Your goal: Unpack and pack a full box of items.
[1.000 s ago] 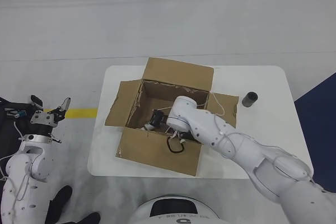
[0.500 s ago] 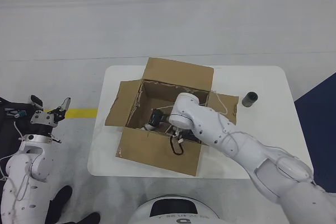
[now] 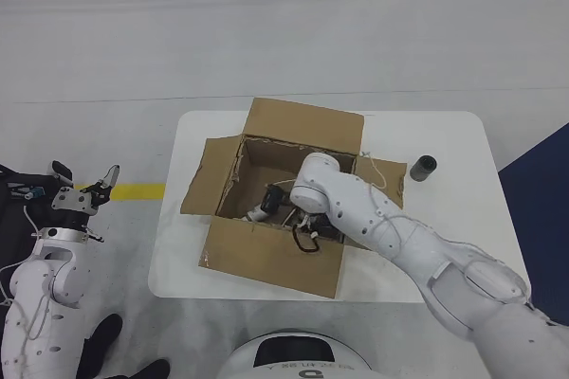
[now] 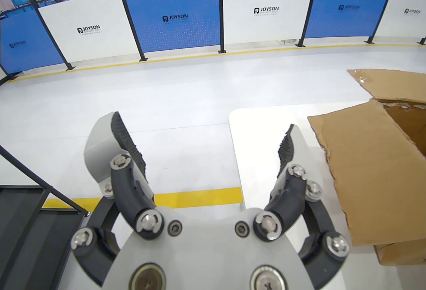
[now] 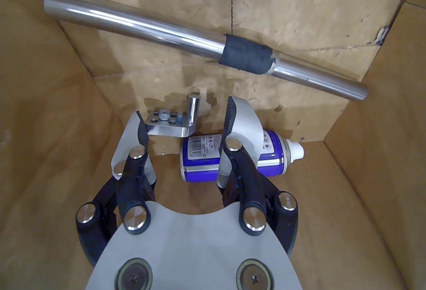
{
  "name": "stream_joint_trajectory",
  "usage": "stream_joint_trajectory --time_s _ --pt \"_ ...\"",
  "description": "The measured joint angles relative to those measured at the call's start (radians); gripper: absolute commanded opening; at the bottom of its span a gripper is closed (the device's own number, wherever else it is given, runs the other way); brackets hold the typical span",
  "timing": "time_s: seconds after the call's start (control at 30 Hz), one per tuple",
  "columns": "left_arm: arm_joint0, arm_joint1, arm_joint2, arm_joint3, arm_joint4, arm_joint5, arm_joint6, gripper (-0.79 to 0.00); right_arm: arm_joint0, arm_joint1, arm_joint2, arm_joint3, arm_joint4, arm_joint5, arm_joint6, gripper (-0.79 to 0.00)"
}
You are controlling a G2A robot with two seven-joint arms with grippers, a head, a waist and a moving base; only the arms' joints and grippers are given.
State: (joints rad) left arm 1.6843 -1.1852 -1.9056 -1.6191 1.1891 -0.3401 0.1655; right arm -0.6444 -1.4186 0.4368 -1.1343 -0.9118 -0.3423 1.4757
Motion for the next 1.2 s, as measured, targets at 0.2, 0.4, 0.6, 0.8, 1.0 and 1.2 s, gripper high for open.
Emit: stream_joint_trajectory --time_s 0.2,0.4,0.6,0.8,1.0,1.2 --pt "0.000 0.000 0.000 0.000 0.000 0.000 0.000 0.000 0.025 -0.044 -0.052 0.076 -0.014 0.012 0.005 -0.548" --pt "0.000 0.000 0.000 0.000 0.000 0.000 0.000 0.000 0.047 -0.083 -0.081 0.130 -0.022 0.030 -0.005 -0.785" --pt "0.000 0.000 0.000 0.000 0.000 0.000 0.000 0.000 0.040 -0.086 -0.071 0.092 -0.064 0.070 -0.059 -0.785" --pt "0.000 0.000 0.000 0.000 0.000 0.000 0.000 0.000 -0.022 -0.040 -0.019 -0.035 -0.149 0.121 -0.134 -0.785" --pt "0.000 0.000 0.000 0.000 0.000 0.000 0.000 0.000 -0.150 0.045 0.104 -0.241 -0.309 0.209 -0.276 -0.785" --pt "0.000 0.000 0.000 0.000 0.000 0.000 0.000 0.000 -0.342 0.132 0.250 -0.470 -0.466 0.202 -0.382 -0.785"
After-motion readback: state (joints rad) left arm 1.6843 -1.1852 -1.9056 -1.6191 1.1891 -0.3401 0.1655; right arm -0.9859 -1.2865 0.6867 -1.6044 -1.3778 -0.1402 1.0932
